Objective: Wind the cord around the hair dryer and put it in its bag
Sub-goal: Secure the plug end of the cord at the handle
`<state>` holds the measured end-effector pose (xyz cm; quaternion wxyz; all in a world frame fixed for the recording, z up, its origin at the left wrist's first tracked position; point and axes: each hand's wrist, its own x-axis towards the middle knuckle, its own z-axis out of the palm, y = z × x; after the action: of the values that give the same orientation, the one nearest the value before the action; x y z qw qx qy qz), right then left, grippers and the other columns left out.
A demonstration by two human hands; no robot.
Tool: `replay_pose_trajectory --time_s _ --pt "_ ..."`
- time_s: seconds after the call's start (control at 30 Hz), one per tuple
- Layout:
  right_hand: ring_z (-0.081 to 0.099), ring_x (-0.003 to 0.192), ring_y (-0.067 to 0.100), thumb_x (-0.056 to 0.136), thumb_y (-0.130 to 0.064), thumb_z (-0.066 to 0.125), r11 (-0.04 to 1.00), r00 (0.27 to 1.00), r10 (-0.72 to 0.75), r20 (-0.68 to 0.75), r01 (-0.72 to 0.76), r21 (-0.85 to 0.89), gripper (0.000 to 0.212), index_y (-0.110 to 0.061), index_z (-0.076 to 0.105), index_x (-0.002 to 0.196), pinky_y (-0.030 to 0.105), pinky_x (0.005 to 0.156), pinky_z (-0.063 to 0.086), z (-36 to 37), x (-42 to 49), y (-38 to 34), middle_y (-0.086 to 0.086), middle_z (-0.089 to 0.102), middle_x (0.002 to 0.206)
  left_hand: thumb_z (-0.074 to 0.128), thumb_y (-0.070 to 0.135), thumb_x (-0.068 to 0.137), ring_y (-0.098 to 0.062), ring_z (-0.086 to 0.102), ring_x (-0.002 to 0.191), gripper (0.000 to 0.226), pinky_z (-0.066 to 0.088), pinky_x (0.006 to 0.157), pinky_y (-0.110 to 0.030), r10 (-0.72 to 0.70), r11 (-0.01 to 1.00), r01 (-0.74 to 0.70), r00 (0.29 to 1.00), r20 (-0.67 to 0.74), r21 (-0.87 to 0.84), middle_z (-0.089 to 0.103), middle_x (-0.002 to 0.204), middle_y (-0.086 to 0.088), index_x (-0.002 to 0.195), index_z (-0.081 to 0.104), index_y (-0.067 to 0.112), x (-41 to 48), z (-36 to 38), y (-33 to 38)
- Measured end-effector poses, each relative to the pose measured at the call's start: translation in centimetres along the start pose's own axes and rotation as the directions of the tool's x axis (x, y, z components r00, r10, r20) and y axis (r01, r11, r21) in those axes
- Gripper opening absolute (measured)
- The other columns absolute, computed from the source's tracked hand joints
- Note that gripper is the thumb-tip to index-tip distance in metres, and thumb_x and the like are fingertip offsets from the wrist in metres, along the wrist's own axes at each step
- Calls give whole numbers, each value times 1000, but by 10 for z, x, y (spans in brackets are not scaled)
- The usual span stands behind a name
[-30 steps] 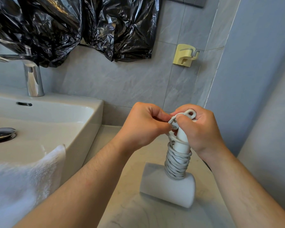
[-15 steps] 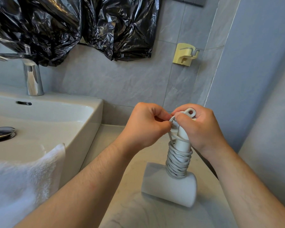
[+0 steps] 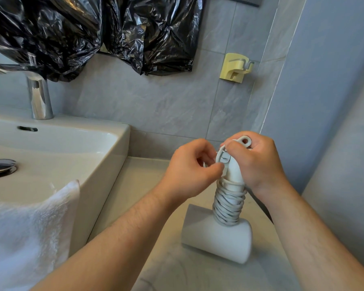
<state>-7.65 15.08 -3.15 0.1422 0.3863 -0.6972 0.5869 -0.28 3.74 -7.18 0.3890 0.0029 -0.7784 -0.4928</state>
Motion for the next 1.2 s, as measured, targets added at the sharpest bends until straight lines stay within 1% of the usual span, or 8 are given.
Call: replay_pose_trajectory --time_s 0.13,0.3,0.4,0.53,0.67,0.87,1.07,1.2 --pt "61 62 16 66 -17 57 1000 1000 15 26 -15 10 11 -11 66 62 37 59 51 -2 1 1 2 67 61 68 10 69 -11 50 52 6 40 48 -25 -9 999 4 995 -97 -47 68 64 -13 70 71 16 -3 6 4" --pt "66 75 31 67 -18 58 1000 994 17 104 -18 2 12 -11 67 66 47 67 55 -7 2 0 11 69 73 73 -2 77 -9 46 50 13 35 48 -20 -68 986 56 995 -68 -160 63 55 -1 65 71 4 0 3 4" --pt "65 80 36 66 -21 59 999 990 30 136 -32 15 17 -6 67 69 51 69 54 -9 3 0 18 69 77 72 -6 77 -6 47 50 20 37 50 -19 -80 976 77 997 -8 -203 63 54 2 65 71 10 2 -2 4" --pt "64 74 34 66 -20 60 998 991 39 131 -44 34 19 -3 66 70 47 66 53 -9 4 1 21 68 78 68 4 70 -17 49 60 16 42 58 -29 -33 982 29 999 -21 -185 65 70 -26 73 75 18 0 -1 6" --pt "61 67 22 64 -20 60 997 991 47 123 -55 58 19 -2 66 69 39 63 49 -9 3 2 20 67 75 67 -10 69 -17 57 64 28 54 61 -39 -16 979 11 1000 -21 -202 73 76 -16 80 78 14 0 -2 9" --pt "62 68 19 68 -18 60 992 991 36 133 -51 111 8 -13 66 65 41 65 51 -8 2 3 10 66 70 66 -16 70 -13 70 80 28 56 72 -28 47 984 -39 998 43 -174 77 87 -7 81 78 7 5 -10 10" --pt "57 62 14 69 -19 60 995 998 -7 68 0 101 9 -21 62 60 35 60 47 -5 1 5 -4 60 60 63 -18 79 -18 64 73 30 56 66 -28 -100 930 141 986 136 -339 73 90 -11 102 71 1 3 -6 7" --pt "56 60 14 70 -20 61 996 999 -24 28 21 88 10 -18 62 60 35 58 46 -4 0 5 -5 60 57 64 -17 79 -20 69 73 29 55 66 -26 -157 885 222 970 187 -409 75 85 -11 98 74 2 4 -9 8"
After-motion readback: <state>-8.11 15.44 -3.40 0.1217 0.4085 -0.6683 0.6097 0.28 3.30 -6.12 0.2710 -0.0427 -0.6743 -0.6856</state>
